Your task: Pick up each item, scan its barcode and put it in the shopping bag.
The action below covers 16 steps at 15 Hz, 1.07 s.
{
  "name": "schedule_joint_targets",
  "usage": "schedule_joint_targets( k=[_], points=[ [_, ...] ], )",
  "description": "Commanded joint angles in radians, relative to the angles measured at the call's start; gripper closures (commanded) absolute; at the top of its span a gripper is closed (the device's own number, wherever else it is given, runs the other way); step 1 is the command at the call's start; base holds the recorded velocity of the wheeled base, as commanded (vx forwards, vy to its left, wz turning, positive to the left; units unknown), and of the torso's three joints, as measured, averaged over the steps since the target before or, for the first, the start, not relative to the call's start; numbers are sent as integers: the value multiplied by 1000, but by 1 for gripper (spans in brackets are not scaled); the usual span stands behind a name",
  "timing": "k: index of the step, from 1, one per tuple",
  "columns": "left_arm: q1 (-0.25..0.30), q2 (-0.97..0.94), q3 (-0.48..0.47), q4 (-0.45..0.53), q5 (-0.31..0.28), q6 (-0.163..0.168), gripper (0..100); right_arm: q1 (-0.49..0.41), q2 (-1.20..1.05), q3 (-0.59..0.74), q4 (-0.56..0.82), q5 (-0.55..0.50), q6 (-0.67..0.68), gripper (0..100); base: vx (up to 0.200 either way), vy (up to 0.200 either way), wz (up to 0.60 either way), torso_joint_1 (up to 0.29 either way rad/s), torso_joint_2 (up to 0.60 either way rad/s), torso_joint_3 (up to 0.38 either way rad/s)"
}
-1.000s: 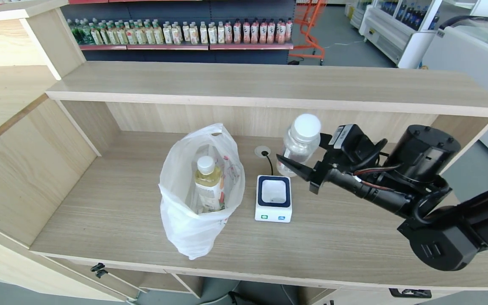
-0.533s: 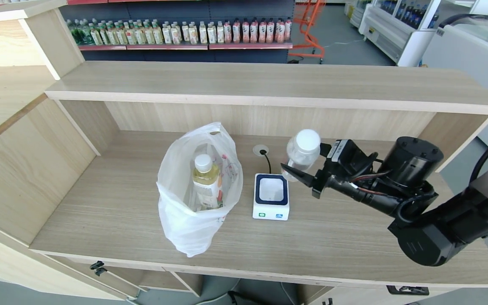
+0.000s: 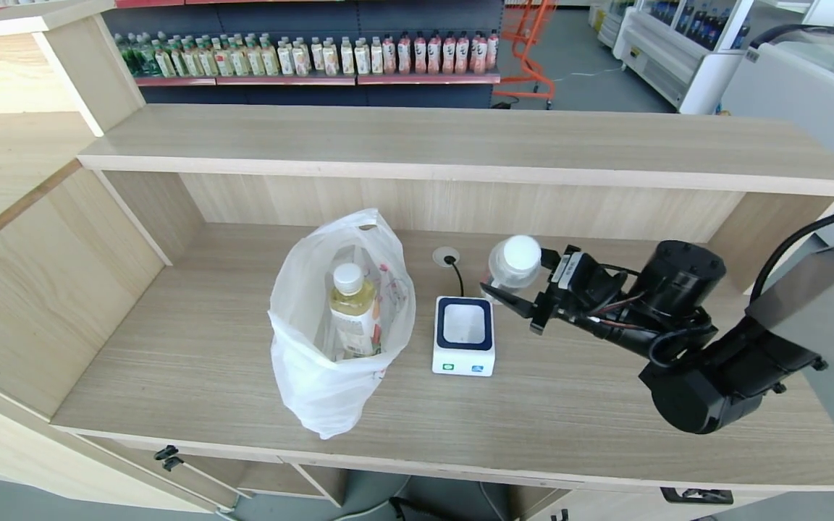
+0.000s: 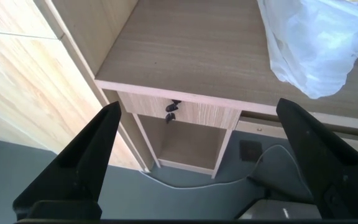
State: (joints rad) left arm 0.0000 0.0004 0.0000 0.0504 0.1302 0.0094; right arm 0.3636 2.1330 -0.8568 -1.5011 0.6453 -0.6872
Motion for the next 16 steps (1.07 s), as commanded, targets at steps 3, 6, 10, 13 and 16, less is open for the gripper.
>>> schedule_joint_targets(
  k=[3,6,10,13,16],
  points=[
    [0,1,0,0,0,0,0,14,56,-45,-2,42,0,100,0,0,0,0,0,0],
    [0,1,0,0,0,0,0,20,58,-39,-27,43,0,100,0,0,0,0,0,0],
    [0,1,0,0,0,0,0,28,71,28,-70,33,2,100,0,0,0,0,0,0],
    [0,1,0,0,0,0,0,12,79,48,-70,33,3,100,0,0,0,0,0,0],
    [0,1,0,0,0,0,0,8,93,39,-70,34,9,100,0,0,0,0,0,0]
  ],
)
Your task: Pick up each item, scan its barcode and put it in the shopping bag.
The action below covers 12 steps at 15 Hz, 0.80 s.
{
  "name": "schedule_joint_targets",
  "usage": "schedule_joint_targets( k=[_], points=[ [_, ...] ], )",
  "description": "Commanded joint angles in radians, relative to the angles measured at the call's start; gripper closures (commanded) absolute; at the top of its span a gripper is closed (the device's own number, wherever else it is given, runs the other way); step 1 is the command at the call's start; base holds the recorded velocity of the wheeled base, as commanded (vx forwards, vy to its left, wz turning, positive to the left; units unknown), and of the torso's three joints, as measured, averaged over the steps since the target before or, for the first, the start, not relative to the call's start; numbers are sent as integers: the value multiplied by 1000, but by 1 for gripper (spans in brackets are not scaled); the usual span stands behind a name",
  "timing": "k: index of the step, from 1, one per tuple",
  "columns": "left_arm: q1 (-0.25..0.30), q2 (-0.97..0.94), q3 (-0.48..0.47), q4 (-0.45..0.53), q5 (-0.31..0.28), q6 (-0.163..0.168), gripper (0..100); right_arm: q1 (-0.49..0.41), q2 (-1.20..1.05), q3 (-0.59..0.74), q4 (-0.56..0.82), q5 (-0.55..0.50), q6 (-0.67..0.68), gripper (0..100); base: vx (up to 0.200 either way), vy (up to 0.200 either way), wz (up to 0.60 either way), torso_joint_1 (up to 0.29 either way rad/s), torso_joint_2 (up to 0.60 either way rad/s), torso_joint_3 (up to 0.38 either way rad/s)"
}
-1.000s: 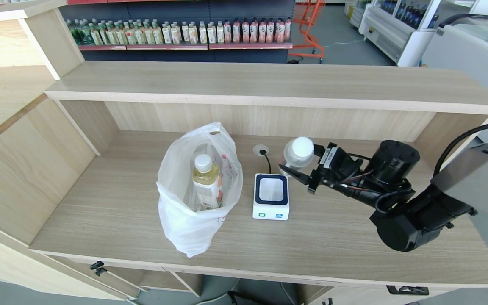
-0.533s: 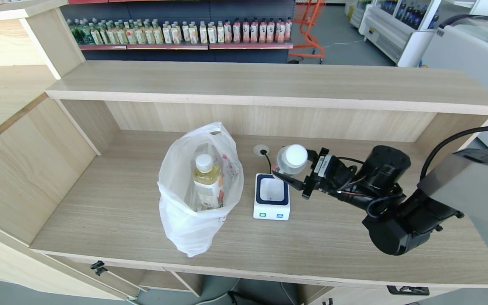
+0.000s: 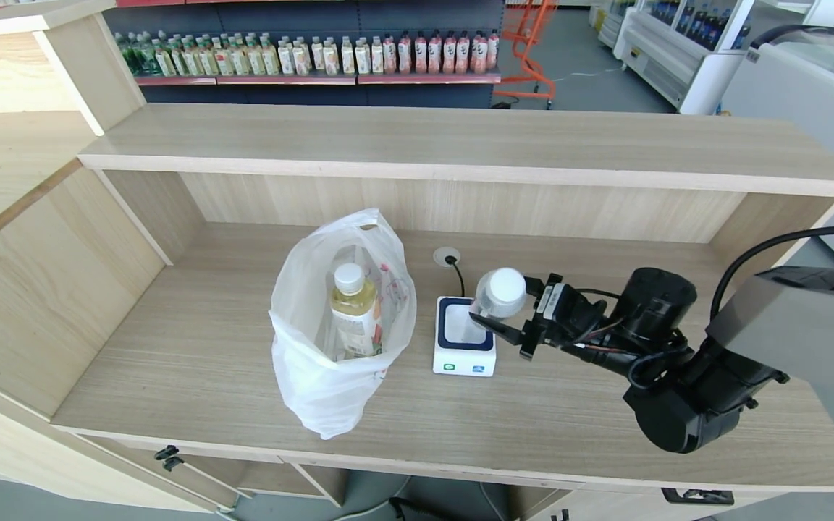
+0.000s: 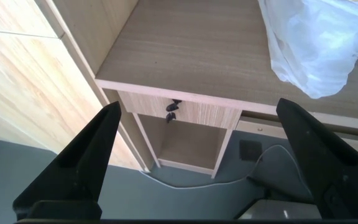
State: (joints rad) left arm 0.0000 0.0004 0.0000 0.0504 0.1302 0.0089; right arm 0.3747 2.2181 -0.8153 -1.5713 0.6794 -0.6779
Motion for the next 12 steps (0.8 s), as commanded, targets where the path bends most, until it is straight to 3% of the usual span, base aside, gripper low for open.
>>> schedule_joint_targets(
  k=[1,8,12],
  points=[
    [0,1,0,0,0,0,0,-3,14,-7,0,0,6,100,0,0,0,0,0,0],
    [0,1,0,0,0,0,0,23,106,-143,0,16,27,100,0,0,0,0,0,0],
    [0,0,0,0,0,0,0,16,147,-208,0,80,20,100,0,0,0,0,0,0]
  ],
)
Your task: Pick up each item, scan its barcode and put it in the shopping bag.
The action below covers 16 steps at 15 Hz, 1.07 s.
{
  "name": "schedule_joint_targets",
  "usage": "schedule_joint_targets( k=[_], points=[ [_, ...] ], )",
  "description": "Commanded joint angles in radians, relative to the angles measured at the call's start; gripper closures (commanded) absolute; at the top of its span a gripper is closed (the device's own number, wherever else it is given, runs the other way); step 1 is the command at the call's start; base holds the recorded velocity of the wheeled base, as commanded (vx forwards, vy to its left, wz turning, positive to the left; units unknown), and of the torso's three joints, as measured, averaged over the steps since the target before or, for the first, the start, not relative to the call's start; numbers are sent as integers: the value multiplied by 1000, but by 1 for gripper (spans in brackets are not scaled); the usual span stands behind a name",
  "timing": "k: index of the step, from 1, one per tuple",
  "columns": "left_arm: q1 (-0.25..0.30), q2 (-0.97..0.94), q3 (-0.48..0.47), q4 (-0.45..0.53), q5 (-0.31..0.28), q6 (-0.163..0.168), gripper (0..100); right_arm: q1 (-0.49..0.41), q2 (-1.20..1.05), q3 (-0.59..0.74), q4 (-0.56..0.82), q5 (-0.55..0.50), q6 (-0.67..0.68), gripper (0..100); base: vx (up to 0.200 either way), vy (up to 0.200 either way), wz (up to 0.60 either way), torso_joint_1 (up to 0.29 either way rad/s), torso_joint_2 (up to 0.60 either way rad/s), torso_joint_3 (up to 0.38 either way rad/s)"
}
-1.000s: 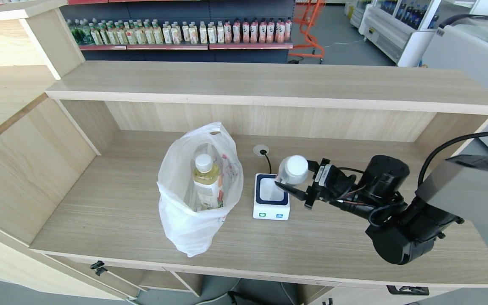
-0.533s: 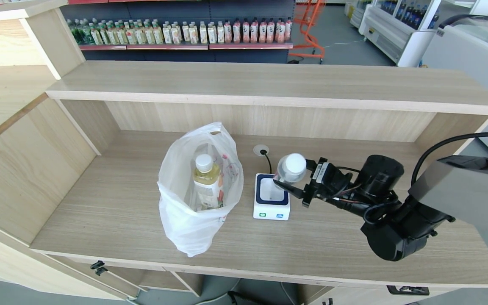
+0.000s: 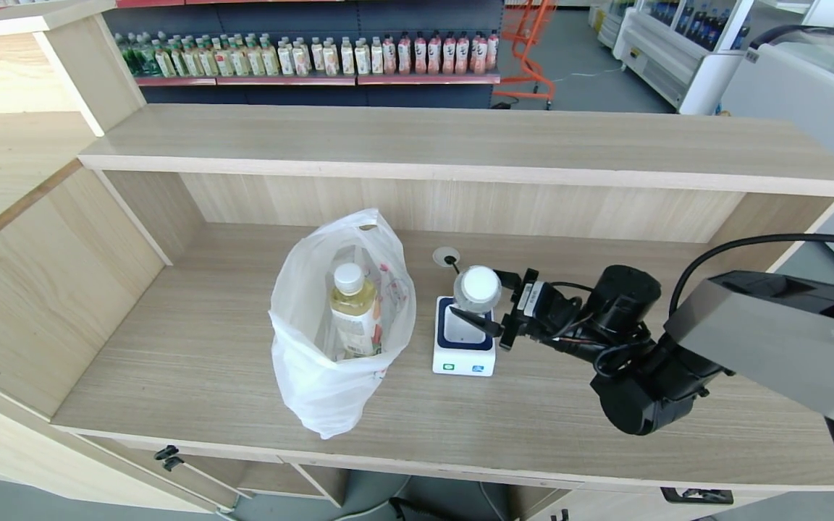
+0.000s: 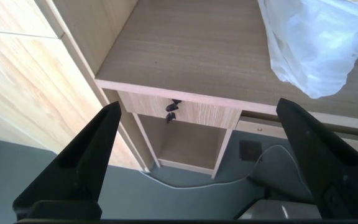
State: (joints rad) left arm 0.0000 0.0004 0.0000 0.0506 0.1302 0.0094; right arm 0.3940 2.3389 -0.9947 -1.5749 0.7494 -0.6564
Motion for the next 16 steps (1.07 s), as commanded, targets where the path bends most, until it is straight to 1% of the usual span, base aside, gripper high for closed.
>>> schedule_joint_targets(
  k=[1,16],
  points=[
    [0,1,0,0,0,0,0,-4,31,-41,4,15,-2,100,0,0,0,0,0,0],
    [0,0,0,0,0,0,0,-3,17,-39,4,11,-3,100,0,0,0,0,0,0]
  ],
)
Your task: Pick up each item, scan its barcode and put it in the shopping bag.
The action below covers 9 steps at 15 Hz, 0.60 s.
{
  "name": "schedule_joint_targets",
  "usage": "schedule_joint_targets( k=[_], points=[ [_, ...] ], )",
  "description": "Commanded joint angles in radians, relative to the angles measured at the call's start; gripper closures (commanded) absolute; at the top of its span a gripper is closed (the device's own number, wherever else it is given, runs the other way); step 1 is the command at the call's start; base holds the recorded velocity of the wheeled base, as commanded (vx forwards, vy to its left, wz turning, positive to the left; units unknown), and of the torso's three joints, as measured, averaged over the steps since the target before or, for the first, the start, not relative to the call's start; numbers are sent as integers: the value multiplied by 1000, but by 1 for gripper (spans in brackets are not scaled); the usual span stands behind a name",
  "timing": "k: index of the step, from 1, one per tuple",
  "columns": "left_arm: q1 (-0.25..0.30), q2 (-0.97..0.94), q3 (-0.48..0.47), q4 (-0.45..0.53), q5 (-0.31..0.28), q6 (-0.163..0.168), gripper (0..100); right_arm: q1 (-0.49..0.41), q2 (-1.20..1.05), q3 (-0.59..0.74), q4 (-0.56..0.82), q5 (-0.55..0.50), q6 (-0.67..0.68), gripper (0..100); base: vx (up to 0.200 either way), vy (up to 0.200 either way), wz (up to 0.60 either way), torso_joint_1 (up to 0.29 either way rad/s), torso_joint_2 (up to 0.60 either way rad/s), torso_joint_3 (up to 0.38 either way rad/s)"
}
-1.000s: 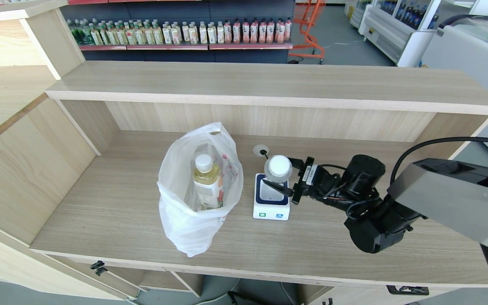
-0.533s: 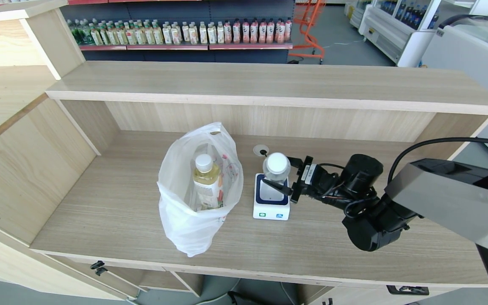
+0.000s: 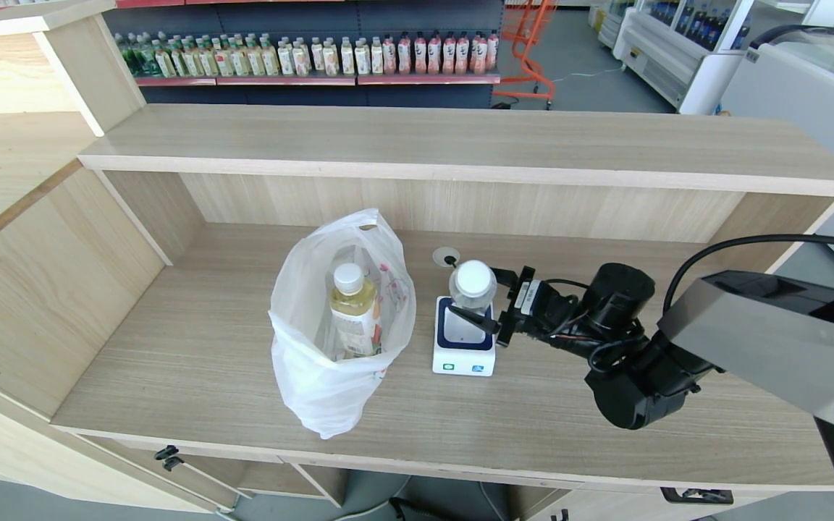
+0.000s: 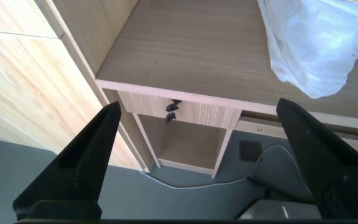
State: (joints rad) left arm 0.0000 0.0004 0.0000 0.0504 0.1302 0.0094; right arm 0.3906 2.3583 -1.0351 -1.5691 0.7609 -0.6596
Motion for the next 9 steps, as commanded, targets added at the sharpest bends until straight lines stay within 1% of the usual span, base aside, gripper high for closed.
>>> schedule_joint_targets(
  k=[1,9],
  points=[
    [0,0,0,0,0,0,0,1,-2,0,-2,0,0,100,0,0,0,0,0,0],
    [0,1,0,0,0,0,0,1,-5,9,-2,-3,-2,100,0,0,0,0,0,0]
  ],
)
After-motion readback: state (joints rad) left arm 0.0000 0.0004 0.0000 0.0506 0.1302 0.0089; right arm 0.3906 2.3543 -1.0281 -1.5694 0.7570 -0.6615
